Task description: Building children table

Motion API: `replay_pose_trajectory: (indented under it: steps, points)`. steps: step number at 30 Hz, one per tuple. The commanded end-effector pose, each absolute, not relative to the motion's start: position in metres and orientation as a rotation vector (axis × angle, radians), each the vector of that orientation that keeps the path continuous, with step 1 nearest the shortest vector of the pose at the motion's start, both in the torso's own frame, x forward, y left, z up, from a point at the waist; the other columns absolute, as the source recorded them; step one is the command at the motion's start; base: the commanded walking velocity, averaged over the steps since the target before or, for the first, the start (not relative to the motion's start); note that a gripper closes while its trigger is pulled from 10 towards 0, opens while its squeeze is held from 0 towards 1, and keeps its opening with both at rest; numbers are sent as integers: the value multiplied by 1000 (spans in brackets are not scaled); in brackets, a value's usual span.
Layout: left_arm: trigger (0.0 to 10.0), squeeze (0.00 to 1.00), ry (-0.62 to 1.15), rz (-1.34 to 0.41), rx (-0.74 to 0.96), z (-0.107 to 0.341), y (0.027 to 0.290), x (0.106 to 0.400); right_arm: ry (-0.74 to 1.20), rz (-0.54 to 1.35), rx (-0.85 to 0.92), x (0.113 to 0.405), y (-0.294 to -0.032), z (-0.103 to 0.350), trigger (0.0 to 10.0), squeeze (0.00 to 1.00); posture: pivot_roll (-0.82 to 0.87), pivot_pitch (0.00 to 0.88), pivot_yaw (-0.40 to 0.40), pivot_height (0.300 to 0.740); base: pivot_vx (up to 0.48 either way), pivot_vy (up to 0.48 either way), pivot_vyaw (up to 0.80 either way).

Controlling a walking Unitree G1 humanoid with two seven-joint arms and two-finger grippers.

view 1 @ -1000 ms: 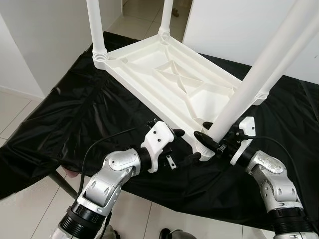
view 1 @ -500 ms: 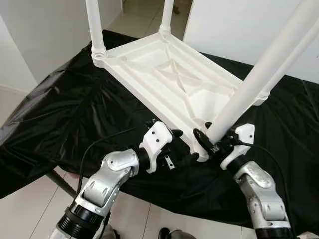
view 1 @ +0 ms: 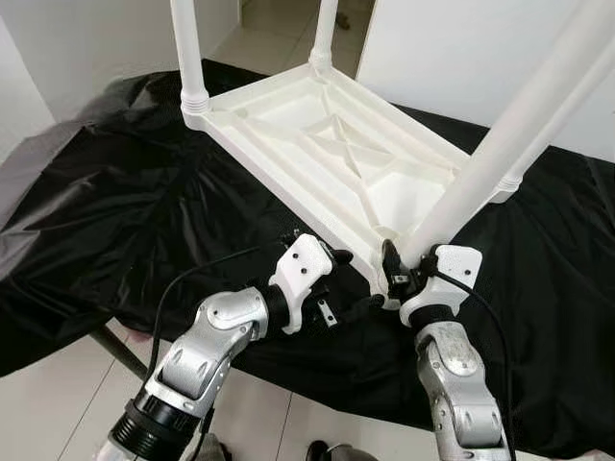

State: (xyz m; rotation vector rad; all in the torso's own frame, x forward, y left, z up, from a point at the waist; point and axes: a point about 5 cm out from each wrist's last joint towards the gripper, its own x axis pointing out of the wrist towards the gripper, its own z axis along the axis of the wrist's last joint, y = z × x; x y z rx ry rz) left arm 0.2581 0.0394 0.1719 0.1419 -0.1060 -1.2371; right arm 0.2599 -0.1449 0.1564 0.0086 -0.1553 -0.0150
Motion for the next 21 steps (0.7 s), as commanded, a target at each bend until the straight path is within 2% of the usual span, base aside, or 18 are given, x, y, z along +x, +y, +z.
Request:
replay_pose_trajectory:
  steps: [1, 2, 7, 11, 12, 13, 14, 21]
  points:
    - [10000, 0, -113, -1250, 147, 173, 37, 255, -108, -81, -5, 258, -159, 148, 10000, 902, 56, 110, -88, 740, 0, 0, 0]
    - [10000, 0, -114, -1252, 148, 173, 36, 255, -121, -23, 53, 258, -156, 149, 10000, 1000, 55, 109, -89, 740, 0, 0, 0]
    - [10000, 0, -116, -1252, 148, 173, 36, 256, -146, 80, 104, 260, -154, 155, 10000, 1000, 53, 108, -87, 740, 0, 0, 0]
    - [10000, 0, -115, -1252, 148, 173, 36, 256, -158, 258, 65, 265, -170, 164, 10000, 1000, 54, 109, -86, 740, 0, 0, 0]
    - [10000, 0, -115, -1252, 149, 173, 36, 256, -142, 304, 50, 266, -173, 164, 10000, 776, 54, 109, -86, 740, 0, 0, 0]
    - [10000, 0, -115, -1252, 149, 173, 36, 256, -142, 304, 50, 266, -173, 164, 10000, 776, 54, 109, -86, 740, 0, 0, 0]
    - [10000, 0, -115, -1251, 149, 174, 36, 256, -128, 365, 32, 266, -175, 165, 10000, 0, 54, 110, -86, 740, 0, 0, 0]
    - [10000, 0, -112, -1255, 149, 174, 37, 255, -87, 582, -70, 267, -180, 160, 10000, 0, 61, 118, -83, 740, 0, 0, 0]
